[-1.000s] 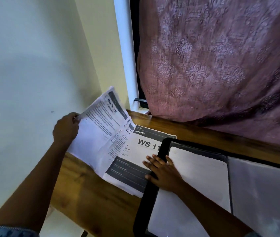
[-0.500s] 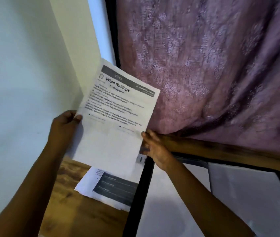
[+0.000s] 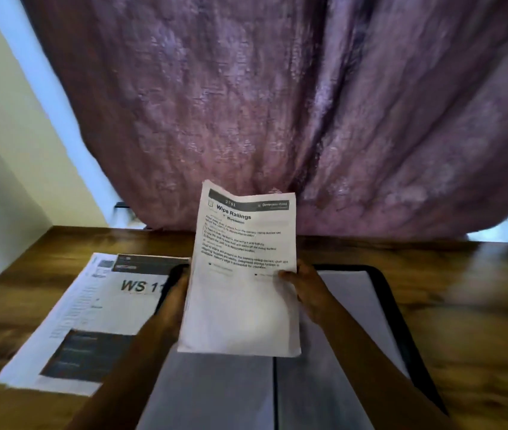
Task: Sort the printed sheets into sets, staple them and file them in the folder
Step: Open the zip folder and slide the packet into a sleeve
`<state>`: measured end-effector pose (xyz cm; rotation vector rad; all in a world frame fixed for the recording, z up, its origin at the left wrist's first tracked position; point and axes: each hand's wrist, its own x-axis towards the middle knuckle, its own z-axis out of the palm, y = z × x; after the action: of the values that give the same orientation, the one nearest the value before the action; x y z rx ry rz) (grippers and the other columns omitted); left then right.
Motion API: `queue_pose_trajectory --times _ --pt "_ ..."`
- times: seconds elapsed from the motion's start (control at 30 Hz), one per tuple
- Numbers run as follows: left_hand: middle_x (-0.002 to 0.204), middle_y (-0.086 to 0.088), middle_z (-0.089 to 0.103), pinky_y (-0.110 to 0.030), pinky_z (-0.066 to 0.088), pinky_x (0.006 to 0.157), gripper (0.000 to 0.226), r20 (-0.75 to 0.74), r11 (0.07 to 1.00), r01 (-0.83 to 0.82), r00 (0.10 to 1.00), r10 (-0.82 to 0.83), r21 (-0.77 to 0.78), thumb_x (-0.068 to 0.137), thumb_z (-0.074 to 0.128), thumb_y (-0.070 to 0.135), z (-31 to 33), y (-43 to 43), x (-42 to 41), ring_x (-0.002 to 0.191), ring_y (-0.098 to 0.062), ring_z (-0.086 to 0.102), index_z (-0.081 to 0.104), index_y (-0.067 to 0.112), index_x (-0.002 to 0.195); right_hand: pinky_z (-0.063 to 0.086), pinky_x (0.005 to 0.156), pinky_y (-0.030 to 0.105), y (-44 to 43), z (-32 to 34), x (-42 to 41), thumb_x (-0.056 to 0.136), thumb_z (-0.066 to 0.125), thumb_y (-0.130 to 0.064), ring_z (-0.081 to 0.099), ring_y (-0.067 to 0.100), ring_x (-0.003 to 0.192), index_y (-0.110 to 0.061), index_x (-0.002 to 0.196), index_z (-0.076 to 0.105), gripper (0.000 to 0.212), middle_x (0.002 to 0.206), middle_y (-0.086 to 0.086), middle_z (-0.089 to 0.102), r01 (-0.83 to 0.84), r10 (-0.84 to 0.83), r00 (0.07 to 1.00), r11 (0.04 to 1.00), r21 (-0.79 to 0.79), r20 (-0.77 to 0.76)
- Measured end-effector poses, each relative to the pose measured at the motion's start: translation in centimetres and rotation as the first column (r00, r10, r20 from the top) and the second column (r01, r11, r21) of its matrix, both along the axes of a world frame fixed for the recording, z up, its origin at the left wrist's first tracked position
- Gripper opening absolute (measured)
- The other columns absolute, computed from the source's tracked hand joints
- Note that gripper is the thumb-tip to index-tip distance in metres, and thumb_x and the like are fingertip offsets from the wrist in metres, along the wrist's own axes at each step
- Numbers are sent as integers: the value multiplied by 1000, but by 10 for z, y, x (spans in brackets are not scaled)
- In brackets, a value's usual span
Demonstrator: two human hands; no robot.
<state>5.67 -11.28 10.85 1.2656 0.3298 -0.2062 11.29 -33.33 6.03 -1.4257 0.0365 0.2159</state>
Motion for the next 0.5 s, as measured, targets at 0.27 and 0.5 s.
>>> queue_pose_trajectory --times 0.27,0.5 --pt "144 7 45 -39 50 98 58 146 967 204 963 -226 150 89 57 32 -56 -111 17 120 -19 54 33 49 139 47 91 18 -65 -29 -14 92 56 -6 54 -6 108 -29 143 19 67 126 -18 49 32 20 983 961 -276 181" --pt "135 18 33 -32 40 98 78 185 820 162 933 -308 548 77 64 51 -83 -162 18 112 -5 43 21 46 142 52 75 20 -99 -19 -16 94 43 -49 62 15 97 -20 111 58 37 105 -1 64 -29 29 986 1000 5 -163"
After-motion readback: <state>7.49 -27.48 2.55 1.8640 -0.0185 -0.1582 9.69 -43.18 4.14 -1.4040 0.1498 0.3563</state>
